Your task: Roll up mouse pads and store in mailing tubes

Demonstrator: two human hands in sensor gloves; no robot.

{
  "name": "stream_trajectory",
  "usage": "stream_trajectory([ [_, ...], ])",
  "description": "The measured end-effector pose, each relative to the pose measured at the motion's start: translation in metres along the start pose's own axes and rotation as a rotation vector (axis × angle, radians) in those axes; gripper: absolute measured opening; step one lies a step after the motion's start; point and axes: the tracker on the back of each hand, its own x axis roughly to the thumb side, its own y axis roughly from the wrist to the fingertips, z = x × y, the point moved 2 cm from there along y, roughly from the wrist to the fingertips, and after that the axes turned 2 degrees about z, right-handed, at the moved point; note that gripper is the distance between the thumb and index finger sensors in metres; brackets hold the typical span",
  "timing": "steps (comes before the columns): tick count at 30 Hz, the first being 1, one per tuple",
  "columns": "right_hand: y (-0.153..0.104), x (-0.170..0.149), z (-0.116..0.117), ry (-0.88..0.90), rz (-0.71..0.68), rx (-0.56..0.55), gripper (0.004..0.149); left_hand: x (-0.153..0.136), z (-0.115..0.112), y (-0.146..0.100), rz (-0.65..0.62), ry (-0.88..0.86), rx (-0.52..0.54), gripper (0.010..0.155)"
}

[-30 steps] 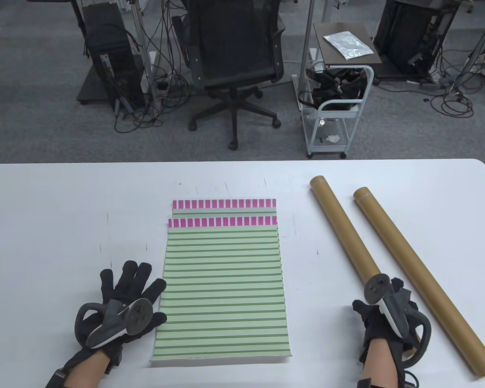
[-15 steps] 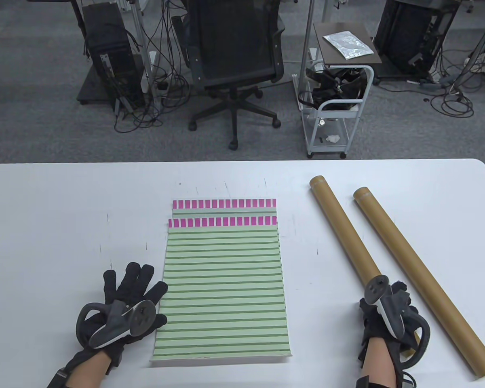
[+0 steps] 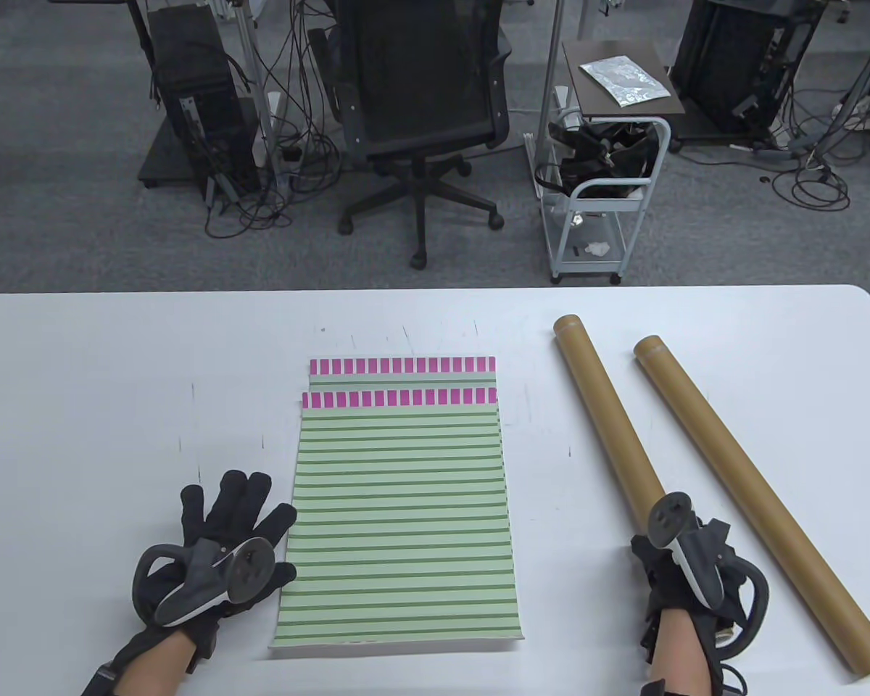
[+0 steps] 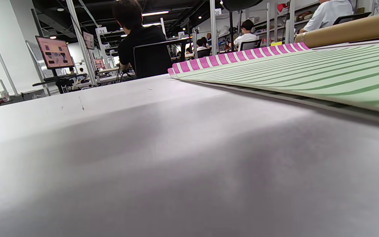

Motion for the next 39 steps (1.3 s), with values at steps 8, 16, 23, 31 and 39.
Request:
stream_trajectory([
  [8,-0.029,0.038,-0.027,0.115,-0.334,-0.244,0.078,-0.013,-0.001,0.003,0.035,-0.179,0.004,0.087],
  [16,-0.064,0.066,-0.045,0.019,-0.475,-0.427,0.08,-0.038,0.008,-0.001,0.094,-0.548,0.109,0.093],
  [23,-0.078,0.078,-0.046,0.049,-0.655,-0.406,0.08,-0.059,0.01,-0.003,0.04,-1.087,0.124,0.083],
  [31,-0.094,0.088,-0.047,-0.005,-0.714,-0.444,0.08,-0.065,0.013,-0.003,0.042,-1.241,0.139,0.052],
  [39,-0.079,0.083,-0.032,-0.101,-0.643,-0.388,0.082,-0.051,0.003,0.005,-0.142,-1.511,0.013,0.049],
])
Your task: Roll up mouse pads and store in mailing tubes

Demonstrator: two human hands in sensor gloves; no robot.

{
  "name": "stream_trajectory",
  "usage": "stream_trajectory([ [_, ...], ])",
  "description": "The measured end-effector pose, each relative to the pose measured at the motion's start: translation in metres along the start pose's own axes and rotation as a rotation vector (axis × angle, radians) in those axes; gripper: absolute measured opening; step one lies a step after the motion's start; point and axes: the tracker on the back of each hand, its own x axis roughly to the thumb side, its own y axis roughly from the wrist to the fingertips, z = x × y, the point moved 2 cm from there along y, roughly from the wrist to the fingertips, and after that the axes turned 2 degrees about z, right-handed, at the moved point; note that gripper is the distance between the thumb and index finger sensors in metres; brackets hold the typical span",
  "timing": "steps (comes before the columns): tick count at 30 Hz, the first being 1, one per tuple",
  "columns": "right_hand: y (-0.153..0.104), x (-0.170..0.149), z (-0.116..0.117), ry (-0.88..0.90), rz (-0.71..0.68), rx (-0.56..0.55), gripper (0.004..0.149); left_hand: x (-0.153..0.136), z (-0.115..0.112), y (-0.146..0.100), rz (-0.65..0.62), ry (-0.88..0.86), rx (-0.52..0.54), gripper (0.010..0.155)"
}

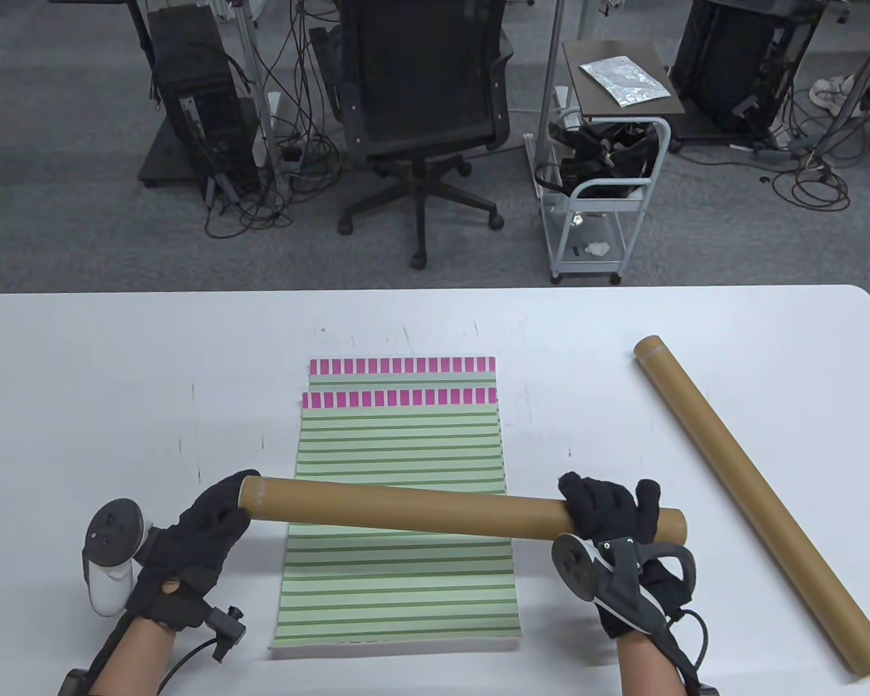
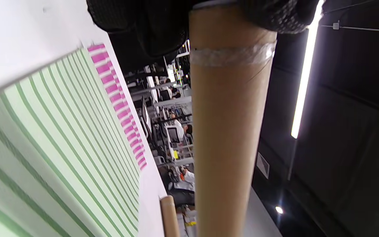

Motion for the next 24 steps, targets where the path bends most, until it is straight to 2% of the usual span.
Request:
stream_trajectory([
  [7,0.002,-0.009,0.005,0.016,0.039,0.021,0.077,0.0,-0.003,0.002,-0.001,0.01,-0.024,0.047],
  [10,0.003,-0.014,0.007,0.041,0.063,0.033,0.074,-0.003,-0.001,0.002,0.003,-0.057,-0.034,0.047],
  [13,0.005,-0.016,0.004,0.107,0.078,0.032,0.074,-0.006,0.005,0.004,0.038,0.007,0.004,0.046],
  [15,0.006,-0.017,0.002,0.068,0.094,0.001,0.074,-0.005,0.015,0.002,0.067,0.155,0.065,0.045],
  [19,0.005,-0.021,0.004,0.063,0.118,0.006,0.074,-0.001,0.034,-0.005,0.207,0.745,0.23,0.044],
  [21,0.005,-0.023,0.004,0.058,0.131,0.003,0.074,-0.002,0.034,-0.005,0.279,1.044,0.258,0.044],
  [24,0.005,-0.024,0.004,0.054,0.144,0.0,0.074,-0.01,0.027,-0.002,0.362,1.283,0.226,0.044],
])
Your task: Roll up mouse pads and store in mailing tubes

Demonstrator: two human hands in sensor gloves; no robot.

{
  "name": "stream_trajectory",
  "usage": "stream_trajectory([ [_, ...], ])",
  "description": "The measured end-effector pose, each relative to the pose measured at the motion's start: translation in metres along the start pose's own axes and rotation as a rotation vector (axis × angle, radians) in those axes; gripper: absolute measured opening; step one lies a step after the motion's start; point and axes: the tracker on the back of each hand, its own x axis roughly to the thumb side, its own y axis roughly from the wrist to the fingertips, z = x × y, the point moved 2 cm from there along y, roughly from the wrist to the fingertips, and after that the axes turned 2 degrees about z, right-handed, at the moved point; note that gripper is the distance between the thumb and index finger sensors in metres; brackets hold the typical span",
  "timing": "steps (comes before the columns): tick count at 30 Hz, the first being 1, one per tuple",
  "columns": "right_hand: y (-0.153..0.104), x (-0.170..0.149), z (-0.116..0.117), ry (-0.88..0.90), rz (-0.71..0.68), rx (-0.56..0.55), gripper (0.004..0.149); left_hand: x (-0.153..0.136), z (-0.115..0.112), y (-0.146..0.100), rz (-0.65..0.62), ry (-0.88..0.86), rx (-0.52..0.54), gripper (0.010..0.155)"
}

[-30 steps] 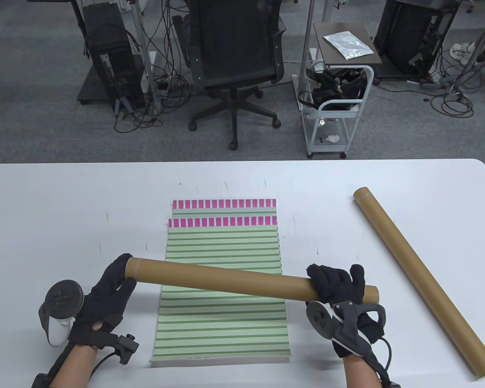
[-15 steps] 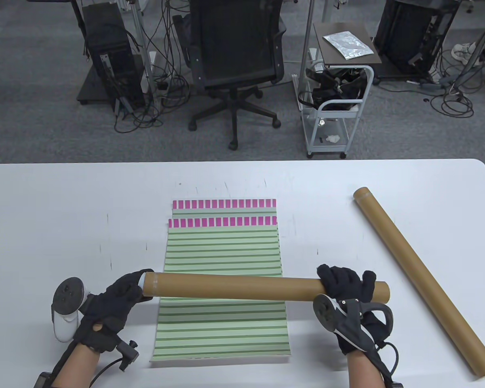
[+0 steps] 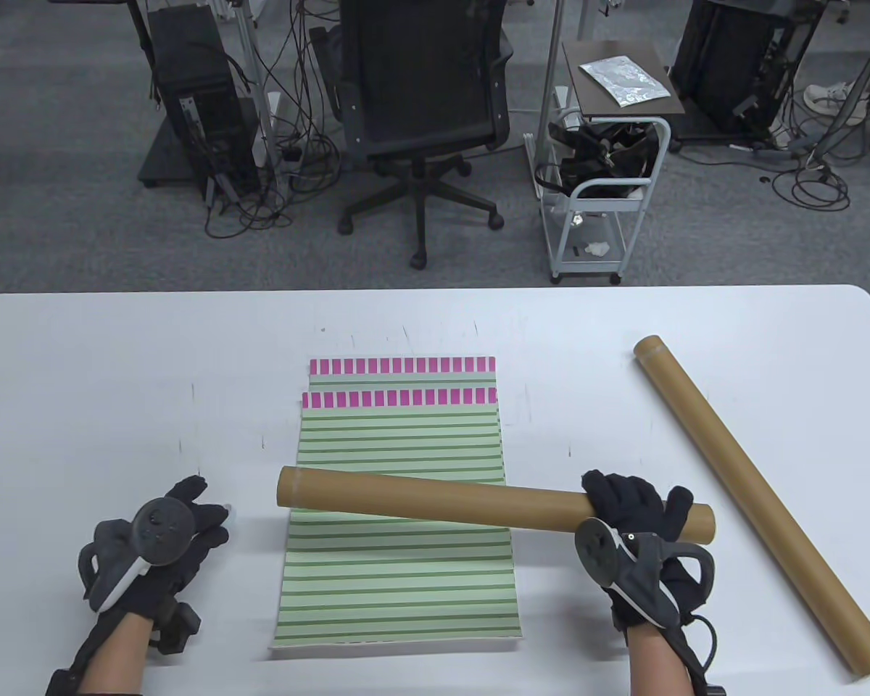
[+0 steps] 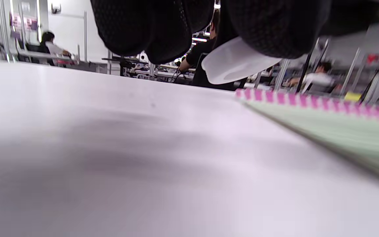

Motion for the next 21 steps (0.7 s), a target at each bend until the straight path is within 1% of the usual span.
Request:
stream_trajectory([
  [6,0.0,-0.002,-0.001,0.009,0.006,0.009,0.074,0.002,-0.019,0.005,0.018,0.158,-0.129,0.045],
  [8,0.0,-0.003,-0.001,0.008,0.009,0.014,0.074,-0.001,-0.022,0.008,0.029,0.149,-0.192,0.047],
  [9,0.001,-0.003,0.0,0.015,0.011,0.021,0.074,-0.003,-0.024,0.009,0.034,0.121,-0.239,0.046],
  [11,0.001,-0.004,0.001,0.031,0.018,0.03,0.074,-0.005,-0.023,0.009,0.04,0.101,-0.226,0.045],
  [16,0.002,-0.006,0.002,0.039,0.024,0.035,0.074,-0.004,-0.022,0.009,0.037,0.122,-0.22,0.046],
  [17,0.002,-0.006,0.002,0.036,0.027,0.039,0.074,-0.004,-0.021,0.008,0.042,0.117,-0.196,0.047],
  [21,0.004,-0.013,0.008,0.027,0.088,0.07,0.074,-0.004,-0.01,0.005,0.043,0.053,-0.083,0.059],
])
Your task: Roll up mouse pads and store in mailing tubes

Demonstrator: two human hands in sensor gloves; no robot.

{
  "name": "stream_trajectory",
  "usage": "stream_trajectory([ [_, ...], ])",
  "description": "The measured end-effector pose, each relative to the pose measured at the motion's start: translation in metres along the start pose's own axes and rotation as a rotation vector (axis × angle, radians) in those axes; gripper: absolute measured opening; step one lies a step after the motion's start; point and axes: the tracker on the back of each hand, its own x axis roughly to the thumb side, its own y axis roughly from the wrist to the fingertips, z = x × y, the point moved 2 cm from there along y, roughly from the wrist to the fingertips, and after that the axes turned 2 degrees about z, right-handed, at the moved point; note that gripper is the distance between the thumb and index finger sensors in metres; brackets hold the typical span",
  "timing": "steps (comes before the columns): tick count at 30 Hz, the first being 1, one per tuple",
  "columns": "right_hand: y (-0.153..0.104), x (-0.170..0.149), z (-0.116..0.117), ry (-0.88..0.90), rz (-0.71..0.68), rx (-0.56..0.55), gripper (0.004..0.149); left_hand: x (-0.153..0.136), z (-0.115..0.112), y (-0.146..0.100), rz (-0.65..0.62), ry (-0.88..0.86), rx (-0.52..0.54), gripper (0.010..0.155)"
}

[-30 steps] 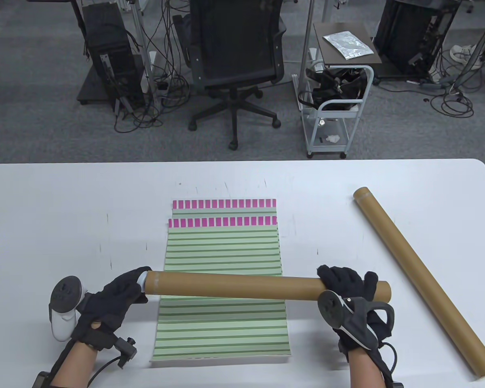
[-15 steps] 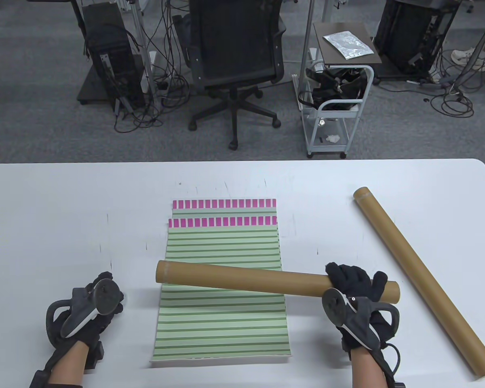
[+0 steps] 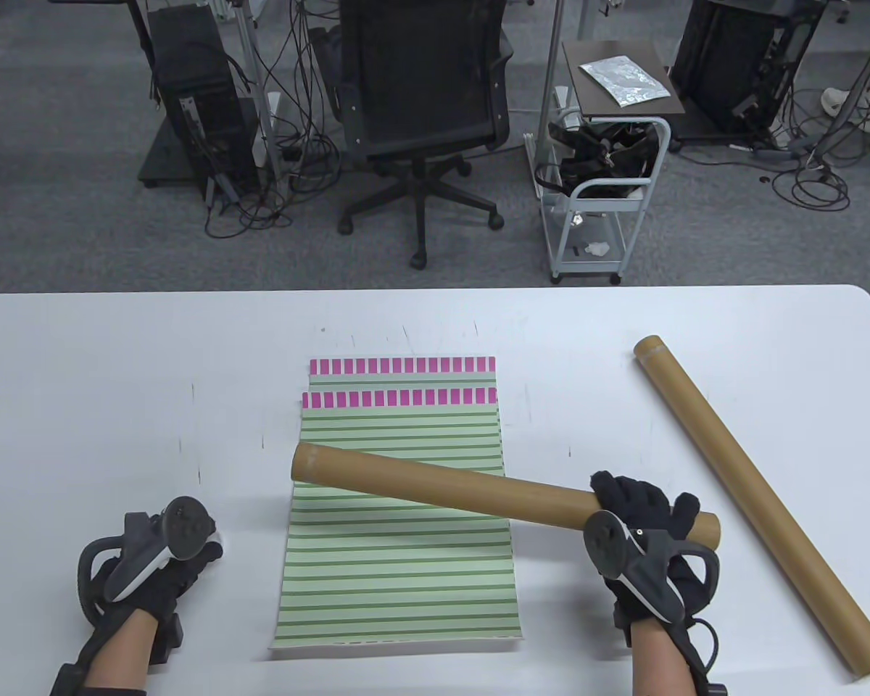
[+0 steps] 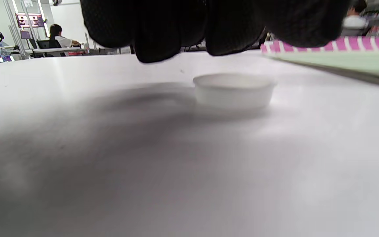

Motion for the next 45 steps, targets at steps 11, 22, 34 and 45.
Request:
stream_trajectory([
  [11,0.007,-0.042,0.029,-0.01,0.29,0.089,0.079,0.018,0.001,-0.006,-0.106,-0.082,0.037,0.064],
  [22,0.009,-0.064,0.051,-0.009,0.488,0.217,0.079,0.08,0.006,-0.033,-0.353,0.006,0.088,0.066],
  [34,0.009,-0.072,0.057,-0.007,0.513,0.284,0.079,0.074,-0.002,-0.028,-0.322,0.016,0.048,0.065],
  [45,0.008,-0.065,0.05,-0.012,0.442,0.241,0.087,0.095,0.008,-0.046,-0.431,0.015,0.099,0.065],
])
